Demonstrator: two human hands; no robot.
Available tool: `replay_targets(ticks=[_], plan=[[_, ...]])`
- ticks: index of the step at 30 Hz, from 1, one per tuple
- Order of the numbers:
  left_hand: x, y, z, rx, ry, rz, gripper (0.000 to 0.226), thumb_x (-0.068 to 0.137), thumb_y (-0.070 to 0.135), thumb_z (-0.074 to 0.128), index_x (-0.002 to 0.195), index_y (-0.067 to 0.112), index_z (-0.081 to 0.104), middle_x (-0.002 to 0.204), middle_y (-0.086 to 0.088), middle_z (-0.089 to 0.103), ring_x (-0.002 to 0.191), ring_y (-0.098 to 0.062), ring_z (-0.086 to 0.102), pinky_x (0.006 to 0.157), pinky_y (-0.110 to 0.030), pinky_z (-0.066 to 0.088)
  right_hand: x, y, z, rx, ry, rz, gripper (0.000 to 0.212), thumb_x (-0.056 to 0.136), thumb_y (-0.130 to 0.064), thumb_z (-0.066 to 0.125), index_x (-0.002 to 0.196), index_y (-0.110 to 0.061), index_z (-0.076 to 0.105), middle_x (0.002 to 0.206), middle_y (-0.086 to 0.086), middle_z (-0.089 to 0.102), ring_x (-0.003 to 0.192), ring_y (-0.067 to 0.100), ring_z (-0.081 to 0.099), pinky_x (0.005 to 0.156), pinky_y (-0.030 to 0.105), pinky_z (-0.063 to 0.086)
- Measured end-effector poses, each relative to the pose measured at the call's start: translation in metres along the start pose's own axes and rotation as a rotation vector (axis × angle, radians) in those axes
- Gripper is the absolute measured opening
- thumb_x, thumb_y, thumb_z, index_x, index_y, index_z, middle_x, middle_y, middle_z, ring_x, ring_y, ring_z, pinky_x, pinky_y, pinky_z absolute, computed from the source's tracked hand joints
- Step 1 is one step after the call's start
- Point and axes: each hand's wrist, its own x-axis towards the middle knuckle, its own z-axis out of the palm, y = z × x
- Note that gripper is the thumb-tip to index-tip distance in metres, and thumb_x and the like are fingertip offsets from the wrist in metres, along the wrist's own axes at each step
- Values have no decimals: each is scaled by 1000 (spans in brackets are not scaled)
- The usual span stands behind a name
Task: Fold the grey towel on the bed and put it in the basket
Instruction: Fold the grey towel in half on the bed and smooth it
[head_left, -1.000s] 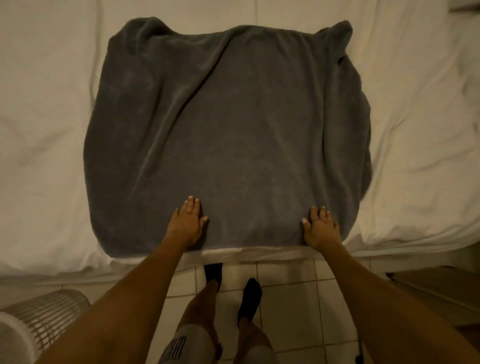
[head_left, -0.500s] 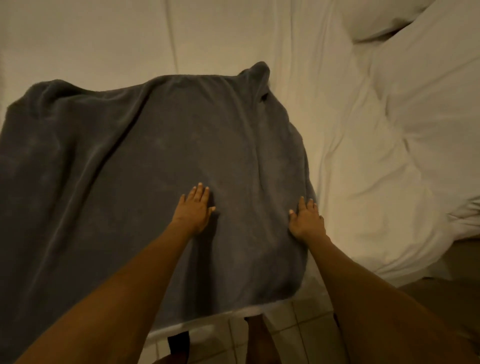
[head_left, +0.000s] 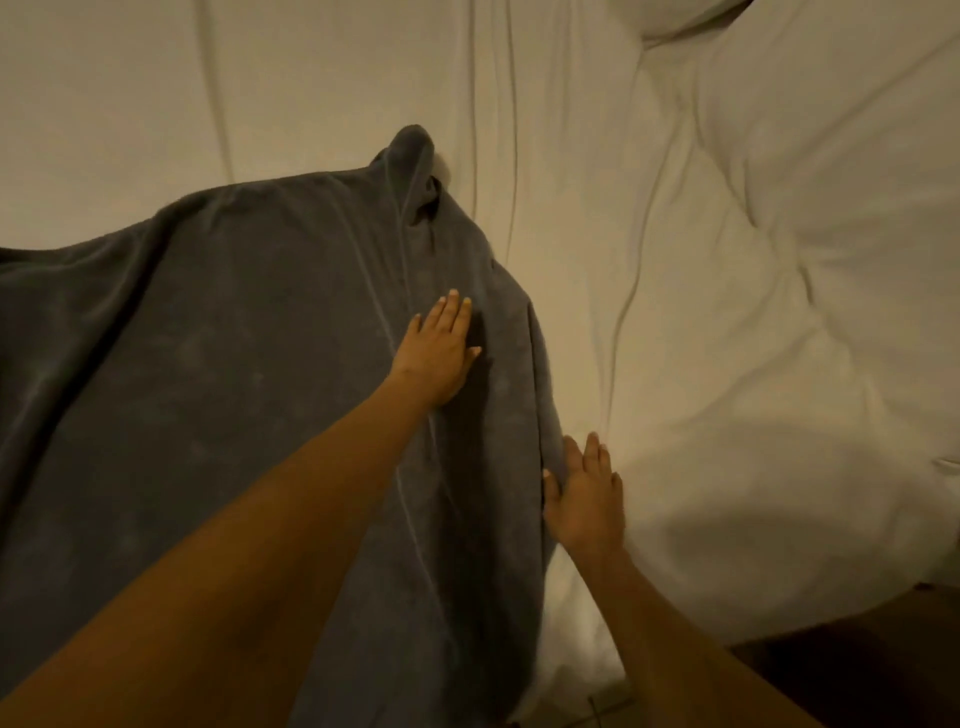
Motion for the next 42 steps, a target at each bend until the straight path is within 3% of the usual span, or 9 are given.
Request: replay_targets(ticks=[8, 13, 18, 24, 28, 32, 34, 37, 42], plan=[[53, 41, -14, 322, 18, 158, 78, 93, 6, 49, 152, 8, -1, 161, -10, -7, 150, -25, -4, 121, -45, 6, -4, 6, 14, 146, 101, -40, 36, 88, -21, 57, 123, -12, 51, 156, 15, 20, 143, 31, 18, 116, 45, 21], [70, 44, -27, 584, -62, 266, 67, 95, 8, 45, 152, 11, 10, 161, -11, -2, 149, -28, -1, 121, -48, 5, -3, 2, 13, 187, 149, -8, 25, 80, -19, 63, 101, -5, 60, 152, 17, 28, 139, 33, 27, 113, 42, 23], [74, 53, -24, 643, -79, 353, 56, 96, 9, 41, 148, 9, 22, 160, -10, 13, 149, -26, 8, 119, -49, 10, -14, 3, -4, 241, 198, 56, 20, 76, -23, 68, 85, -7, 60, 146, 14, 40, 134, 32, 33, 107, 29, 14], [61, 76, -12, 559, -163, 520, 47, 92, 10, 41, 139, 9, 41, 146, -14, 41, 137, -28, 37, 113, -47, 29, -32, -11, -23, 379, 199, 80, 25, 76, -30, 70, 70, -9, 57, 136, 12, 50, 125, 33, 44, 102, 32, 34], [48, 77, -6, 489, -289, 595, 43, 96, 14, 40, 139, 13, 43, 144, -14, 44, 132, -32, 44, 111, -47, 33, -48, -13, -28, 336, 184, 5, 46, 79, -49, 56, 49, -25, 32, 136, 8, 52, 125, 28, 46, 104, 33, 35], [42, 74, -4, 540, -457, 647, 44, 95, 12, 45, 139, 18, 45, 146, -12, 40, 135, -32, 40, 112, -49, 32, -60, -10, -30, 245, 31, -38, 38, 83, -47, 58, 55, -24, 46, 143, 1, 45, 134, 24, 34, 112, 34, 23], [39, 72, -4, 598, -523, 684, 42, 95, 12, 48, 136, 19, 49, 144, -10, 40, 136, -31, 37, 113, -49, 30, -63, -6, -31, 197, -10, -42, 31, 83, -46, 59, 76, -17, 67, 143, 0, 43, 135, 21, 30, 113, 32, 19], [37, 69, -6, 587, -561, 721, 32, 93, 15, 52, 125, 16, 56, 135, -10, 47, 124, -32, 45, 107, -48, 37, -68, 0, -31, 64, -60, -32, 41, 84, -47, 55, 104, -15, 70, 141, -1, 45, 134, 20, 31, 112, 30, 17], [31, 69, -16, 586, -559, 719, 29, 89, 26, 62, 113, 10, 59, 124, -8, 58, 116, -28, 52, 110, -41, 33, -74, 5, -28, 7, 1, 109, 42, 85, -44, 47, 93, -11, 73, 126, 7, 58, 125, 28, 44, 108, 36, 30]])
